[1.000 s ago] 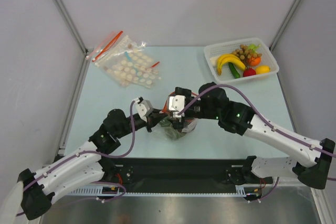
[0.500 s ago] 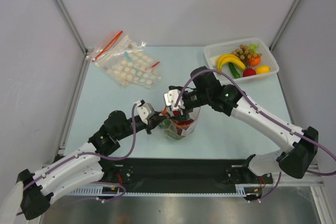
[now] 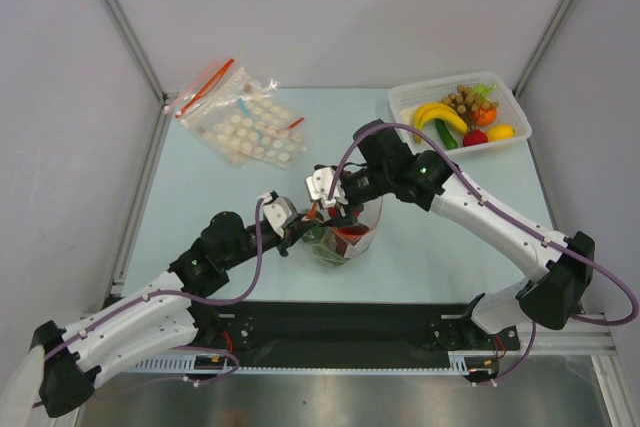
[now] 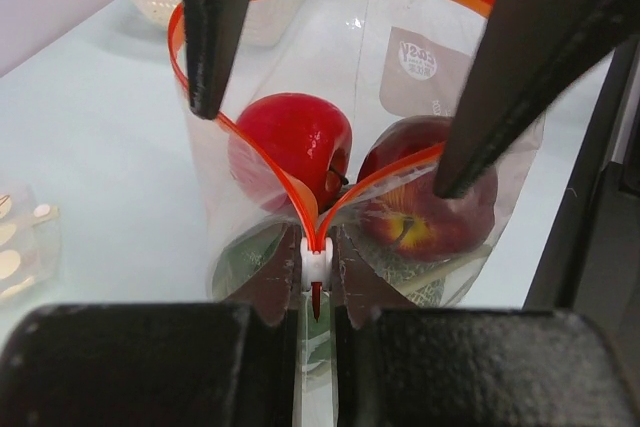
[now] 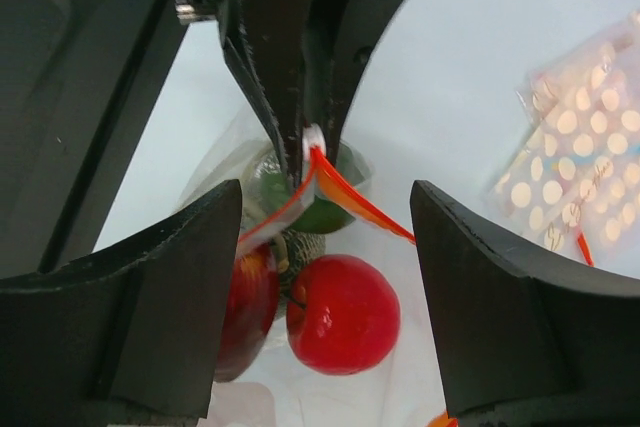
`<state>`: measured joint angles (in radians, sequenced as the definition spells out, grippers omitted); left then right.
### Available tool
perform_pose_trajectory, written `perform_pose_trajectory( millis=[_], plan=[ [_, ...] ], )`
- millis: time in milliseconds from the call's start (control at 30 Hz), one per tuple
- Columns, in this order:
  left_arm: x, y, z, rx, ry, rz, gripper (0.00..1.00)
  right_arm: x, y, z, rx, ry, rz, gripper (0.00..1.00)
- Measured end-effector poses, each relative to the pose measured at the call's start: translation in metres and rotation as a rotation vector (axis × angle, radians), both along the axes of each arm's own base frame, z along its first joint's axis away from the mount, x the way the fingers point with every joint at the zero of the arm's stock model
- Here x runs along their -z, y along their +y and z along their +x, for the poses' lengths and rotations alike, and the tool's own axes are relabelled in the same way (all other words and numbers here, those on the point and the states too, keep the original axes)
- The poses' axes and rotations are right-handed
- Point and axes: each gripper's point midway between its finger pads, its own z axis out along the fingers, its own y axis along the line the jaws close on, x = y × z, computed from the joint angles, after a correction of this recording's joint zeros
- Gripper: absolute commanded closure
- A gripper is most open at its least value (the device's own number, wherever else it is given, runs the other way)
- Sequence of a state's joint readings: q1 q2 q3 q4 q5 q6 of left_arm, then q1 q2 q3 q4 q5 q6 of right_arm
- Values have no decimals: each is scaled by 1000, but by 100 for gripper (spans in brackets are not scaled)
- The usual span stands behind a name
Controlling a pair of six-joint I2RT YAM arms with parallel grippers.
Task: Place the food in the zip-top bag and seal the zipper
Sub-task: Zip the zipper food storage bag at the center of the board.
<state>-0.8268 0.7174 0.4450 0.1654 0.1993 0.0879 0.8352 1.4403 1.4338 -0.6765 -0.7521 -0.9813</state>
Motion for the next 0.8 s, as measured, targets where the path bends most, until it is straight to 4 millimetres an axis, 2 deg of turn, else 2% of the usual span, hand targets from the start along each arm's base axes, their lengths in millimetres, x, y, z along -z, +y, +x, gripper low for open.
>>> perform_pose_trajectory(
  millis=[233, 400, 533, 633, 800],
  plan=[
    [1, 3, 2, -26, 2, 8, 100, 0, 9, -19, -44, 2, -23, 27],
    [0, 4, 1, -28, -3, 5, 100, 11, 14, -11, -22, 12, -53, 31],
    [-2, 4, -1, -23, -6, 1, 100, 24, 14, 2, 14, 36, -81, 40],
    [-2, 4, -2, -22, -6, 1, 100, 28, 12, 9, 36, 47, -87, 48],
    [-5, 7, -3, -31, -11, -2, 99, 29, 11, 16, 64, 49, -65, 70]
  ],
)
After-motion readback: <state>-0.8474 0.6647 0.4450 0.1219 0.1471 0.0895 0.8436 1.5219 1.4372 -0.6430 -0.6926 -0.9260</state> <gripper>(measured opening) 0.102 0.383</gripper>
